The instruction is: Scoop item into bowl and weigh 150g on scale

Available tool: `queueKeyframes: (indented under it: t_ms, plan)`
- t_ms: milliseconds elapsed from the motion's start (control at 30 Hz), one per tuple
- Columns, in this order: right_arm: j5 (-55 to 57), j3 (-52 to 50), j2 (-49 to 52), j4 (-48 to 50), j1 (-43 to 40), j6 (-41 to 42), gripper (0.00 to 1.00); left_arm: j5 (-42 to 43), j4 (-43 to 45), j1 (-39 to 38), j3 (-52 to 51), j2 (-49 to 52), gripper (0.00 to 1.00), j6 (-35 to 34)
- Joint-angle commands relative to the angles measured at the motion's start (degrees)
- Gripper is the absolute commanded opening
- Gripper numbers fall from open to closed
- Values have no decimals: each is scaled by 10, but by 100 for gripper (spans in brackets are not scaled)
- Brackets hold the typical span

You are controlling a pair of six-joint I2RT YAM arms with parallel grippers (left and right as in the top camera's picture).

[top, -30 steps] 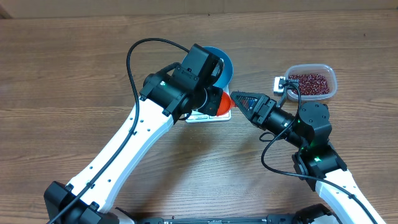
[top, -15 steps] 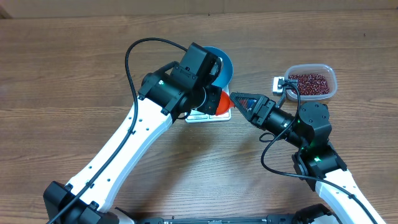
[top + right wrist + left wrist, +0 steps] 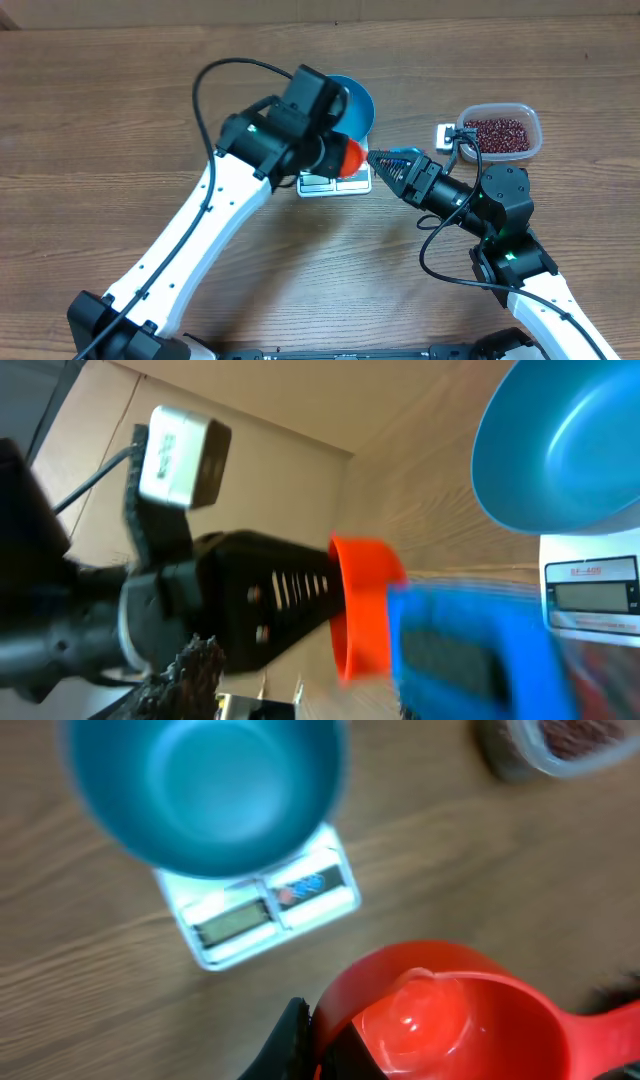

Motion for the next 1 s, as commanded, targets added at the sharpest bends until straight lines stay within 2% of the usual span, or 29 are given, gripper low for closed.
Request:
queueKeyframes:
  t_ms: [0,133,300,533,700,967]
  plan:
    - [-12,14,-7,3,3,-3,61,-37,0,13,8,4,4,-5]
    - [-12,14,-7,3,3,-3,68,-37,-1,13,8,4,4,-5]
    - [-12,14,-7,3,3,-3,69,-34,-6,13,8,4,4,-5]
    - [9,14,-7,-13,2,-4,74,24,-7,12,8,4,4,31]
    - [45,14,-7,-36,2,-14,75,32,-8,13,8,4,4,34]
    - [60,14,-7,-10,2,-14,75,34,-15,12,8,4,4,44]
